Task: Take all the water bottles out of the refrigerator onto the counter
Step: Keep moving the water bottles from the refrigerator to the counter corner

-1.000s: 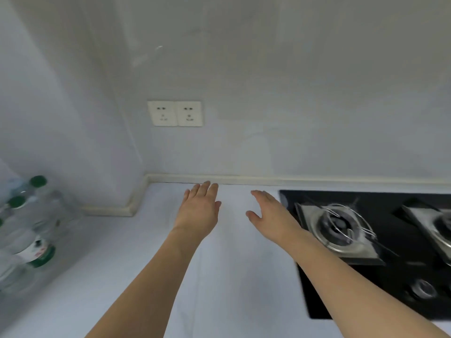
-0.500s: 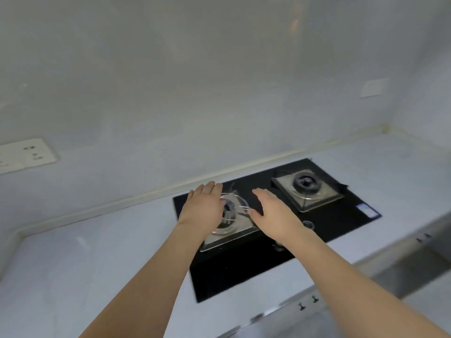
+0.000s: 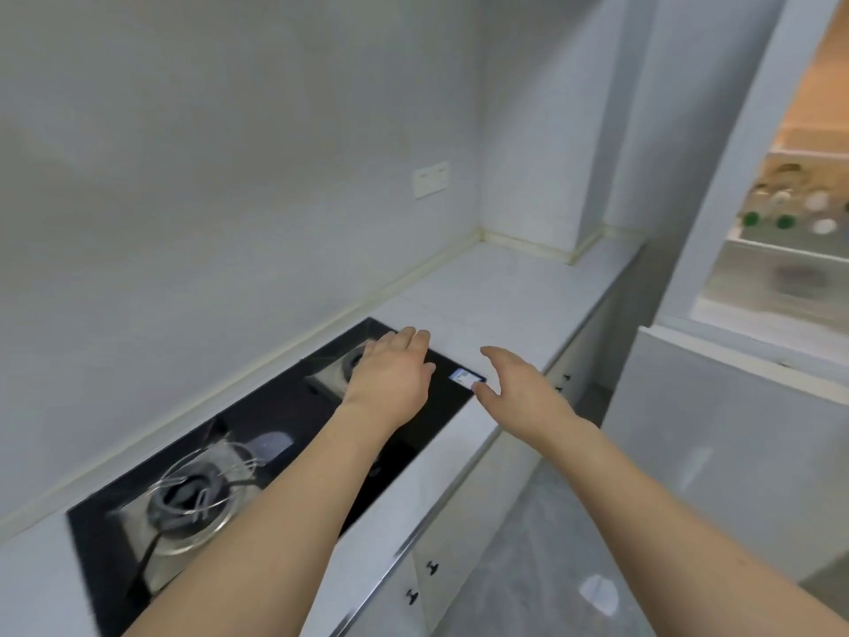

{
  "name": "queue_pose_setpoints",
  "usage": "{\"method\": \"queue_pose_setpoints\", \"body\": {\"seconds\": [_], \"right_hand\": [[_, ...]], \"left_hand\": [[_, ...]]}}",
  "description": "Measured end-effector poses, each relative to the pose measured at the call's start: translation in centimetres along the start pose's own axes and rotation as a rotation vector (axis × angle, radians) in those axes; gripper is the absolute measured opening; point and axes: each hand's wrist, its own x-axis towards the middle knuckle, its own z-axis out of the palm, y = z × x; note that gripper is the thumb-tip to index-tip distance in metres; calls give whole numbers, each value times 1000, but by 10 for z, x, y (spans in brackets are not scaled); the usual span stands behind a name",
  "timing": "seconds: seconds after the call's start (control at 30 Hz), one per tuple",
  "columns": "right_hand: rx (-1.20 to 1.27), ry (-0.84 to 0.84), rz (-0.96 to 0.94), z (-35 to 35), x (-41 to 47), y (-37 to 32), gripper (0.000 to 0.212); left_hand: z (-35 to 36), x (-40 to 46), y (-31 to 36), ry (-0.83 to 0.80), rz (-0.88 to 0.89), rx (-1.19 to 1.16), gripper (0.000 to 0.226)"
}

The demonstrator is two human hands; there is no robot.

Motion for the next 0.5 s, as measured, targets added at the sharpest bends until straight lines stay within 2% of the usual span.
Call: {"method": "queue_pose_setpoints", "body": {"seconds": [0.5], "right_hand": [[-40,192,311,-103,63,168,58]], "left_hand": [[51,206,146,-29,378,-55,47]]}}
